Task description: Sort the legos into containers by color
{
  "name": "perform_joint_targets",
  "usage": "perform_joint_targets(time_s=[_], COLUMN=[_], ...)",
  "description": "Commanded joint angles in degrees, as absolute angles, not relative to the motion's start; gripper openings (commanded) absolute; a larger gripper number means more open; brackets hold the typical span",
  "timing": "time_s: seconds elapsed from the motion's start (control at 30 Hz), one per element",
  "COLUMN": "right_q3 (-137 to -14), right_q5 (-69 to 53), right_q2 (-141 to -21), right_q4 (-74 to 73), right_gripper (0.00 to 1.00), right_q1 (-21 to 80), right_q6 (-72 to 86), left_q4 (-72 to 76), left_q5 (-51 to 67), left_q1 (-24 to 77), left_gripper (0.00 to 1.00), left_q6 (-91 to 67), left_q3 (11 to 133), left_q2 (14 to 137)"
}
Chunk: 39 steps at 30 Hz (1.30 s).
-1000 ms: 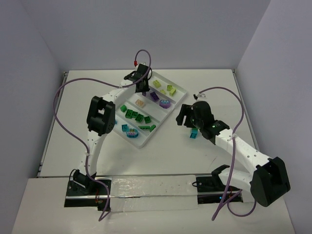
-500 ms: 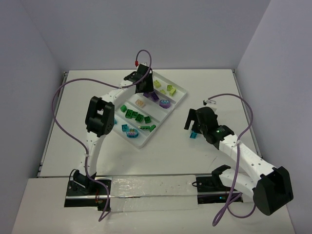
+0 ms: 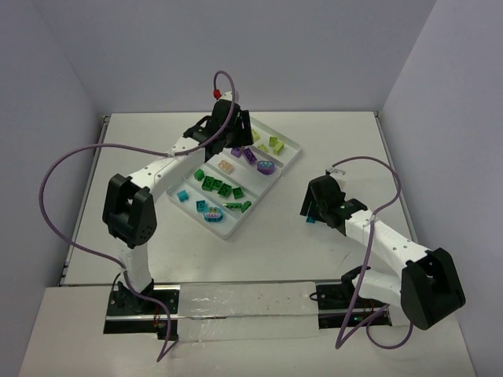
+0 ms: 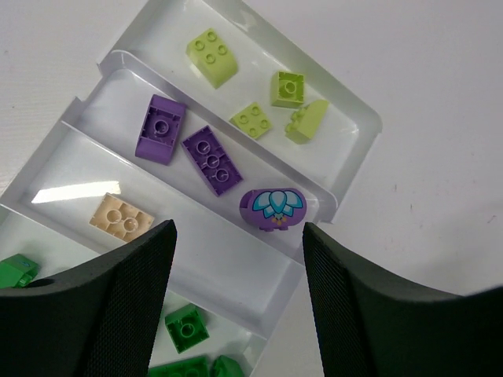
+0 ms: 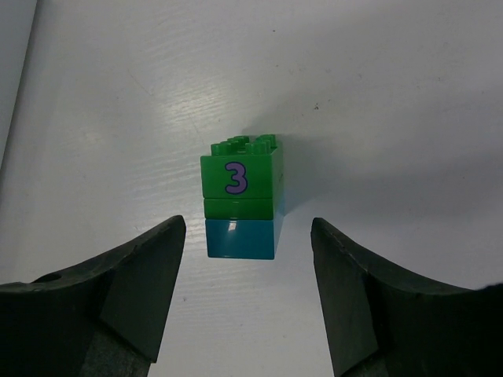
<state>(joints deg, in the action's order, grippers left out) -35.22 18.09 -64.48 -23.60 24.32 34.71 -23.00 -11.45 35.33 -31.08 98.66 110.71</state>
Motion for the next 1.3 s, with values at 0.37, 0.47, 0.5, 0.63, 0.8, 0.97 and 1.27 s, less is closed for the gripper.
perform_joint_targets(time_s=[0.37, 0.47, 0.5, 0.63, 0.8, 0.97, 1.27], right_q3=[-37.5, -34.9, -34.1, -32.0, -30.6, -28.3, -25.5], right_q5=[5.0, -9.8, -14.8, -25.7, -31.6, -39.8, -54.3], right_q2=[-58.1, -51.4, -49.9, -47.5, -48.7, -51.3, -58.3], right_q4=[-12.9, -5.9, -3.6, 3.1, 7.3, 16.4, 34.1], right_gripper=[0.02, 0.03, 0.04, 0.03, 0.01, 0.01, 0.0], right_q1=[23.8, 23.7, 23.6, 23.3, 22.2, 18.4, 13.4], right_q6=[25.5, 21.9, 21.2, 22.9, 24.5, 30.8, 43.6], left_q4=[-19.6, -17.4, -16.3, -11.2, -5.4, 11.5, 23.2], left_q5=[-3.7, 3.0, 5.1, 13.1, 21.5, 37.4, 61.7], left_q1=[35.6, 34.3, 33.6, 32.1, 29.1, 25.2, 28.5], left_gripper=[0.71, 0.7, 0.7, 0.69, 0.69, 0.7, 0.72], left_q6=[-32.0, -31.0, -30.6, -28.8, -31.9, -39.7, -41.9], left_q3=[90.8, 87.2, 85.6, 74.1, 64.1, 52.4, 51.0], left_q2=[104.0, 101.0, 99.6, 93.2, 84.4, 76.7, 83.0])
